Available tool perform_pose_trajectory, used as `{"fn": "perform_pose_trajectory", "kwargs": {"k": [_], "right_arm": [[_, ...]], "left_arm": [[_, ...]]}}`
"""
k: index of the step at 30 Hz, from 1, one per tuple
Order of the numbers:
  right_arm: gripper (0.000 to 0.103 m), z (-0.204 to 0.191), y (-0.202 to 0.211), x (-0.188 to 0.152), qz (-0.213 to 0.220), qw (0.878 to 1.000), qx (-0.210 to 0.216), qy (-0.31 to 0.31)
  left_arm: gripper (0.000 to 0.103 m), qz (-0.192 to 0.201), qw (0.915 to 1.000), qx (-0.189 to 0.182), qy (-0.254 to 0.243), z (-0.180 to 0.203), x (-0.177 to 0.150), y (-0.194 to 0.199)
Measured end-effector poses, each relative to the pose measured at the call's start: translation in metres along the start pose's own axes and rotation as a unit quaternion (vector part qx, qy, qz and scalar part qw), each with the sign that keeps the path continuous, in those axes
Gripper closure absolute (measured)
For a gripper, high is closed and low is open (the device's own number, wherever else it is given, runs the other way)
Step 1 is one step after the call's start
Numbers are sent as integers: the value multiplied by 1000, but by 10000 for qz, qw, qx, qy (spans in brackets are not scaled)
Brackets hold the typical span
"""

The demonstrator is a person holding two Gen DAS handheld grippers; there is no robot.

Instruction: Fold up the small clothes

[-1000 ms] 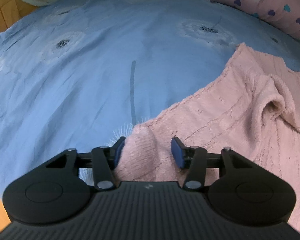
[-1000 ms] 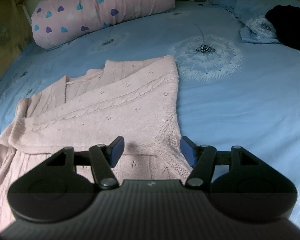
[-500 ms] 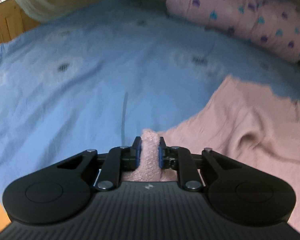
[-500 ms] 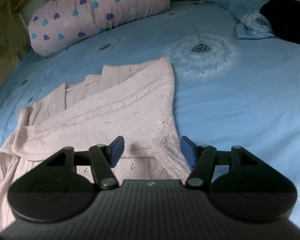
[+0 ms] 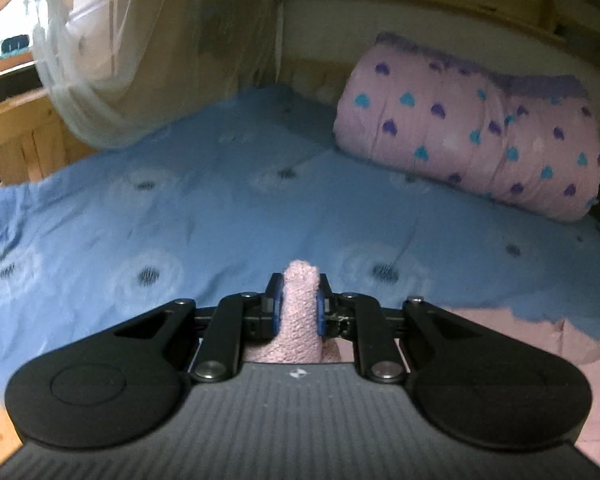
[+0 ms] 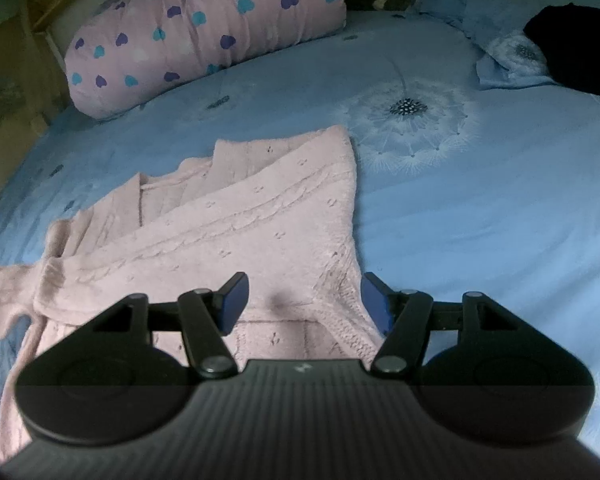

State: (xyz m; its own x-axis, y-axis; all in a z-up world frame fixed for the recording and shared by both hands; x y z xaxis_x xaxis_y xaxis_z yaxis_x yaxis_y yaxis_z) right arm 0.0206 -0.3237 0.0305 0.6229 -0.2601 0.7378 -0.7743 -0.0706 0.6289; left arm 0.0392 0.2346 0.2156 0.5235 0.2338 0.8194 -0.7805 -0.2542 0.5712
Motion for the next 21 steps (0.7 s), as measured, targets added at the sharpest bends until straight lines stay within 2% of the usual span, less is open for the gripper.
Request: {"fn": "perform_pose_trajectory", "kwargs": {"k": [4,10,16,21], "right_arm": [[39,0,0,0,5,10000,3,-11],[39,1,1,1,28,10000,26,-32],[39,4,5,3,96,9998,89,-116],[39,9,6,5,101,9996,146,-231]], "left_arm": [[85,108,9997,-182,-102,21,20,15],[85,80,9955,-916,-205,80,32,32],[85,-142,9852,-1695,-230,157,25,28],[85,-204,9760,-2092,-570,230,5,28]]}}
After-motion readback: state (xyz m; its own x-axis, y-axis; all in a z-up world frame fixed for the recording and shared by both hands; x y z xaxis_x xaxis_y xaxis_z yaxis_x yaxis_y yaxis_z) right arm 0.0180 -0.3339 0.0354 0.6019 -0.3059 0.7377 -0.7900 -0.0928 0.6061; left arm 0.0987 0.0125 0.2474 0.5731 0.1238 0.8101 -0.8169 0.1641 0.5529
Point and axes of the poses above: each gripper's, at about its wrist camera, not at the fingertips, and y roughly against the way its jaws point, z to its right, x to its top, the point moved 2 cm from there along -y, roughly the way its jaws point, and after that the axes turned 3 degrees about -z, right-handed, at the moved point
